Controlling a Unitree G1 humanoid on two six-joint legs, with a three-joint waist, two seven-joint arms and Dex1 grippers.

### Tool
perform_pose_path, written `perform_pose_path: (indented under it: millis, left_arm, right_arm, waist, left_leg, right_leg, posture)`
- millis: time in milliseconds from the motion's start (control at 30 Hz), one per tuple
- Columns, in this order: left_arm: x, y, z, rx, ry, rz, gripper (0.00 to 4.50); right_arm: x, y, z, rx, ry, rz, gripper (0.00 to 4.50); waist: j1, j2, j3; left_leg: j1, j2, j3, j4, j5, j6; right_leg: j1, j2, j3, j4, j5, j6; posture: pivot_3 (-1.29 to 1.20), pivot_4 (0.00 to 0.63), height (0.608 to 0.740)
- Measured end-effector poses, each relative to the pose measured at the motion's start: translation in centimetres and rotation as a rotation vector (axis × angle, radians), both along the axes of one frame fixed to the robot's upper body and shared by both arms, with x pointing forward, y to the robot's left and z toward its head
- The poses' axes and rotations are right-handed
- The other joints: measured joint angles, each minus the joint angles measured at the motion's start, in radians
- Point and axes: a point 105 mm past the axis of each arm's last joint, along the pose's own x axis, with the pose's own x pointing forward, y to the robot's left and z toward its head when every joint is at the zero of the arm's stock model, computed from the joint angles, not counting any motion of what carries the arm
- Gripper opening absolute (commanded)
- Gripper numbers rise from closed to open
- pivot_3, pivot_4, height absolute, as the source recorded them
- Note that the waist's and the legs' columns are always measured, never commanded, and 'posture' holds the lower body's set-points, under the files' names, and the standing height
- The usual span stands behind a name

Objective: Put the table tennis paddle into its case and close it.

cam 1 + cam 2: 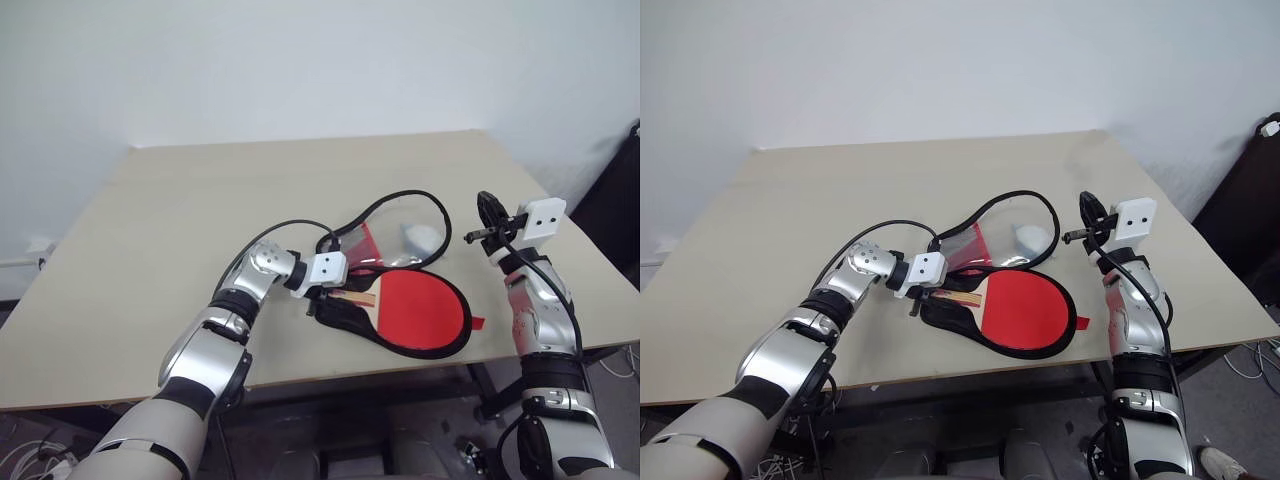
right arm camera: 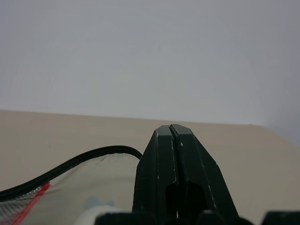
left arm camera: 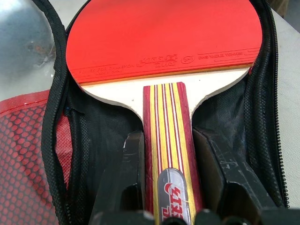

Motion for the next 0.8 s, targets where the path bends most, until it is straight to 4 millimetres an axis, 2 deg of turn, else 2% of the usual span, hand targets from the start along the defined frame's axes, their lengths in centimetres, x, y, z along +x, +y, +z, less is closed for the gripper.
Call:
perform_pose_path:
  millis: [33, 333, 600, 800]
  left_arm:
    - [0.0, 0.0, 0.0, 0.0, 0.0, 0.0, 1.81]
    - [0.2, -0.4, 0.5, -0.03, -0.011, 0.01, 3.86]
    - [1.1, -0.8, 1.8, -0.153, 0.039, 0.099, 3.86]
    - [2.4, -1.0, 5.4, -0.354, 0.081, 0.197, 3.86]
  right_arm:
    - [0.0, 0.0, 0.0, 0.0, 0.0, 0.0, 0.0]
    - [0.0, 0.2, -0.1, 0.0, 0.001, 0.006, 0.0]
    - [0.1, 0.5, -0.2, -0.001, 0.009, 0.015, 0.0]
    - [0.4, 1.4, -1.8, 0.012, 0.12, 0.076, 0.0]
  waist:
    - [0.0, 0.0, 0.0]
    - [0.0, 0.0, 0.0]
    - [0.0, 0.0, 0.0]
    - [-0.002, 0.0, 0.0]
  left_leg:
    - [0.0, 0.0, 0.0, 0.0, 0.0, 0.0]
    - [0.0, 0.0, 0.0, 0.001, 0.0, 0.0]
    - [0.0, 0.0, 0.0, 0.002, 0.0, 0.0]
    - [0.0, 0.0, -0.001, 0.003, 0.0, 0.0]
  right_leg:
    - [0.0, 0.0, 0.0, 0.0, 0.0, 0.0]
    - [0.001, 0.0, 0.0, 0.0, 0.0, 0.0]
    - [0.001, 0.0, 0.0, 0.001, 0.0, 0.0]
    - [0.001, 0.0, 0.0, 0.001, 0.001, 0.001]
  posture:
    - [0.0, 0.0, 0.74]
    - [0.0, 0.0, 0.74]
    - [0.0, 0.0, 0.74]
    - [0.0, 0.0, 0.74]
